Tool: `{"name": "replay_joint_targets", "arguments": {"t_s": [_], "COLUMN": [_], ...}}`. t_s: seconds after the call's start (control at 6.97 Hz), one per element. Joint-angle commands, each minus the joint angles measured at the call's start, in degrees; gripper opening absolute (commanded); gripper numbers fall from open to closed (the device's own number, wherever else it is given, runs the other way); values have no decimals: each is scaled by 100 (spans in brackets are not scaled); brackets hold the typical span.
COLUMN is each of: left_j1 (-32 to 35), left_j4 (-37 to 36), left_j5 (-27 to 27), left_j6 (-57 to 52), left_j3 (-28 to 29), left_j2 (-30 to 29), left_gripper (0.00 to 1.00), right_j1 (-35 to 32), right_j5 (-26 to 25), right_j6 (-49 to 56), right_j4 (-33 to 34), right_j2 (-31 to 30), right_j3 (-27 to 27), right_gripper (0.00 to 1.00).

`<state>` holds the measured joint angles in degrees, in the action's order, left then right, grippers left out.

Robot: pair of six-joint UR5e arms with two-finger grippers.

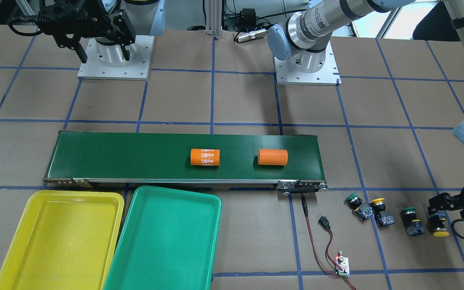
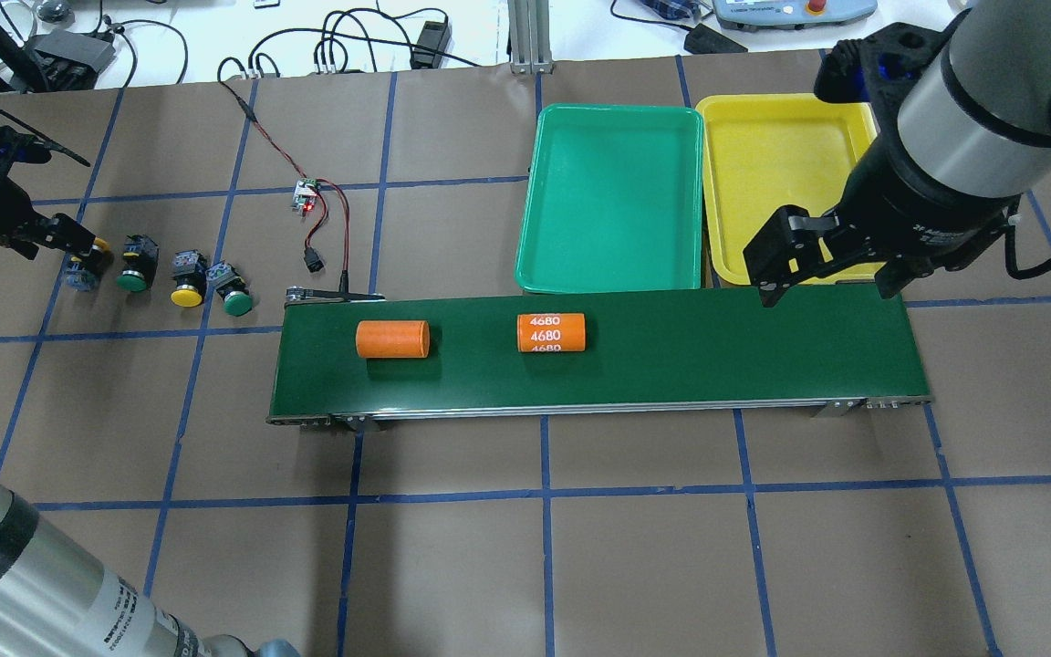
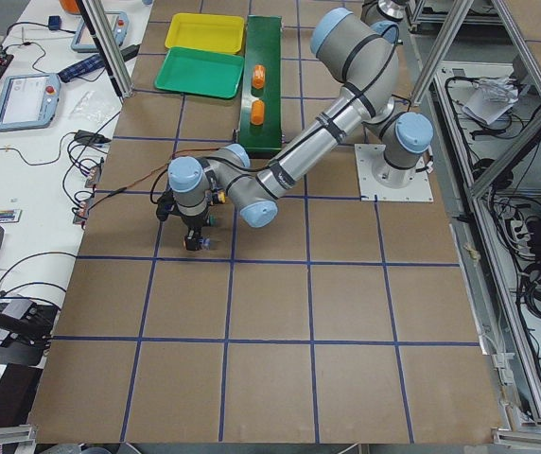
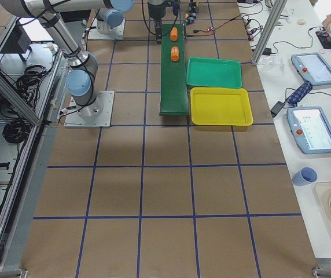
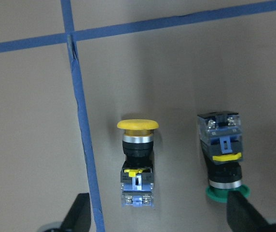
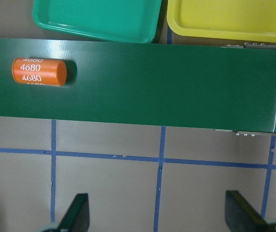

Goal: Sort buttons by color to trays
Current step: 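Grasp the yellow-capped button with the left gripper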

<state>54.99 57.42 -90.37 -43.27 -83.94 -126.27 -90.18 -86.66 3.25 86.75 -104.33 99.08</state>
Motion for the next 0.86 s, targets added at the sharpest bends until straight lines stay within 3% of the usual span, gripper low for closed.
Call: {"name": "replay_joint_targets", "arguments": {"t_s": [0.0,0.29,0.43,0.57,0.72], "left_j1": [-14,-14,-14,-14,-14], "left_j4": [-3,-12,-12,-12,-12], "left_j5": [-16,28,28,-24,-33], "left_j6": [-24,-33,-33,-33,-33], "left_j3": [0,0,9,9,18], "left_j2": [-161,-214,-223,-240,-258], "left_gripper": [100,100,83,29,0], "right_j1": [0,0,0,9,9], "right_j5": [0,0,0,0,0], "right_j6": [0,0,0,-9,0], "right_j4": [0,0,0,0,0], "right_j2": [-34,-34,-34,-34,-34], "right_j3": [32,32,32,32,32], "right_gripper": [100,100,100,100,100]}}
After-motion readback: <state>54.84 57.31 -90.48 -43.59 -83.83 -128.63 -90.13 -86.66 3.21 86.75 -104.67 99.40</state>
